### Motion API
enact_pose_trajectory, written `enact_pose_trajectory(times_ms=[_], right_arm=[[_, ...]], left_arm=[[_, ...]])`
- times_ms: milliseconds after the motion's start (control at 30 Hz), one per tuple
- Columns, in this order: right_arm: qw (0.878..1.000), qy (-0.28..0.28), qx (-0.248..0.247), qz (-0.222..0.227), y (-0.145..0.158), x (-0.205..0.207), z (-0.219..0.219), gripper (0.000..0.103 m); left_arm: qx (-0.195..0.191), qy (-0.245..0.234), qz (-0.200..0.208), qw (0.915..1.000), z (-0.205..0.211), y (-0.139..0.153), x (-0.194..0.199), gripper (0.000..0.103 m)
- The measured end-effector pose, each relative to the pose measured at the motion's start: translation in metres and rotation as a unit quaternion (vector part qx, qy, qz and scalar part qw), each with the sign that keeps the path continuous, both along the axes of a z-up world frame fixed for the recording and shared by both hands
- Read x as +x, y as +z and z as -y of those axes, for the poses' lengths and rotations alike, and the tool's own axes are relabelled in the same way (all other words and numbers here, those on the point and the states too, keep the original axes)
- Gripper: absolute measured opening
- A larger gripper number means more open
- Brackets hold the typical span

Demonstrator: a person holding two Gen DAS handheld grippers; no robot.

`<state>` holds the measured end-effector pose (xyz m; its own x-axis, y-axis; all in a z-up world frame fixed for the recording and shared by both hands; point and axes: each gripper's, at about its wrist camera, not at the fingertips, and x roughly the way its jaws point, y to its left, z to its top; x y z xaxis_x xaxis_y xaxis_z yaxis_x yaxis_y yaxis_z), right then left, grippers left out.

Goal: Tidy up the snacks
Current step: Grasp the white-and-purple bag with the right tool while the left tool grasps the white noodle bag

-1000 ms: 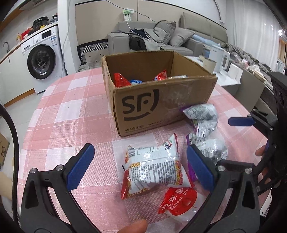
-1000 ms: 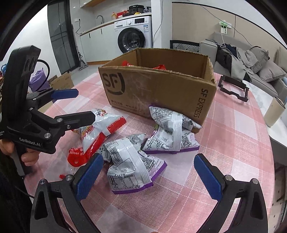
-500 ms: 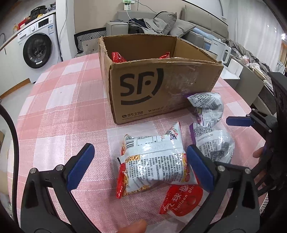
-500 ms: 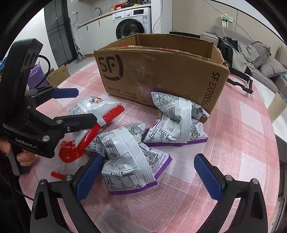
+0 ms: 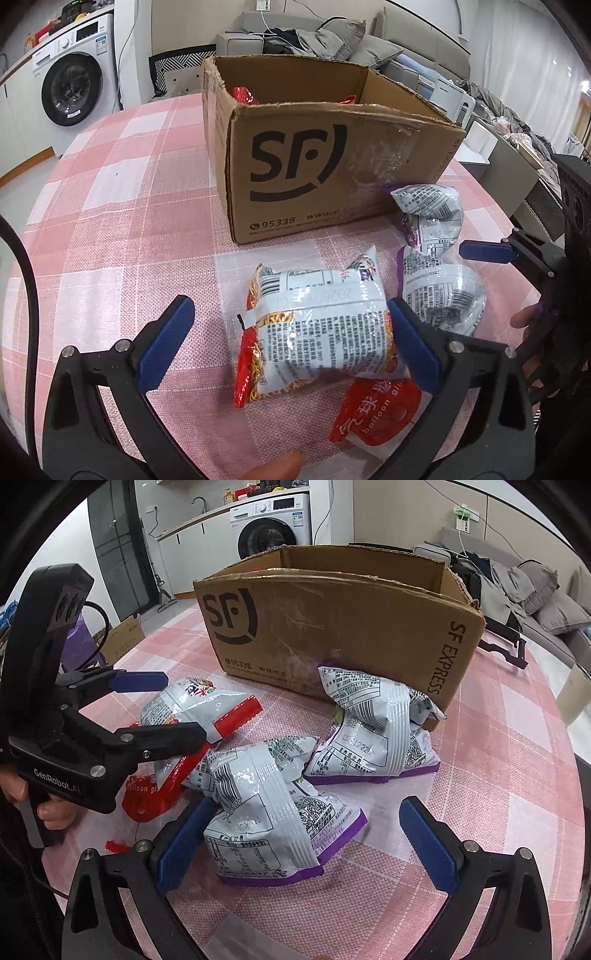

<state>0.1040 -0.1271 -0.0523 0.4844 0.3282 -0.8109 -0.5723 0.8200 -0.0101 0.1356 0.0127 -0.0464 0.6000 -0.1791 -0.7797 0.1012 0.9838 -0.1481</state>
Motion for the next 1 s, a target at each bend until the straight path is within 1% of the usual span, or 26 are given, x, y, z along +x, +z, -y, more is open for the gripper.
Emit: enact_pose_trajectory(times_ms=[100, 200, 333, 400, 467, 533, 733, 800, 833, 900, 933, 1000], right_arm=[[1.000, -0.006, 0.008, -0.006, 0.000, 0.004, 0.000, 0.103], [1.000, -0.007, 0.007, -0.003, -0.001, 0.006, -0.001, 0.103], [1.000, -0.006, 0.012, -0.003, -0.002, 0.006, -0.002, 0.102], [1.000, -0.003, 0.013, -0.006, -0.004, 0.006, -0.003, 0.099], [1.000, 0.006, 0.016, -0.009, -0.006, 0.004, -0.005, 0.091], [0.999, 0.018, 0.026, -0.011, -0.007, 0.001, -0.007, 0.085], [0.999, 0.023, 0.037, -0.014, -0.008, -0.002, -0.009, 0.082], [0.999, 0.022, 0.043, -0.013, -0.007, -0.003, -0.007, 0.078], [0.999, 0.025, 0.045, -0.013, -0.006, -0.003, -0.006, 0.071], [0.999, 0.024, 0.044, -0.009, -0.005, -0.004, -0.004, 0.069], [0.999, 0.025, 0.045, -0.009, -0.005, -0.004, -0.003, 0.066], [0.998, 0.031, 0.046, -0.011, -0.004, -0.005, -0.001, 0.066]], left_arm=[[-0.009, 0.001, -0.007, 0.9999, -0.004, -0.005, 0.004, 0.103], [-0.015, -0.002, -0.011, 0.9998, -0.007, -0.009, 0.007, 0.103], [-0.011, -0.003, -0.008, 0.9999, -0.010, -0.008, 0.009, 0.103], [-0.009, -0.003, -0.007, 0.9999, -0.011, -0.008, 0.010, 0.103], [-0.010, -0.004, -0.008, 0.9999, -0.012, -0.008, 0.010, 0.103], [-0.011, -0.005, -0.009, 0.9999, -0.013, -0.008, 0.010, 0.103], [-0.015, -0.008, -0.013, 0.9998, -0.016, -0.007, 0.008, 0.103], [-0.007, -0.005, -0.010, 0.9999, -0.017, -0.006, 0.008, 0.103], [0.000, -0.002, -0.007, 1.0000, -0.018, -0.005, 0.008, 0.103], [-0.003, 0.001, -0.008, 1.0000, -0.021, -0.005, 0.008, 0.103], [-0.007, 0.001, -0.011, 0.9999, -0.022, -0.005, 0.008, 0.103], [-0.005, -0.001, -0.011, 0.9999, -0.021, -0.005, 0.008, 0.103]])
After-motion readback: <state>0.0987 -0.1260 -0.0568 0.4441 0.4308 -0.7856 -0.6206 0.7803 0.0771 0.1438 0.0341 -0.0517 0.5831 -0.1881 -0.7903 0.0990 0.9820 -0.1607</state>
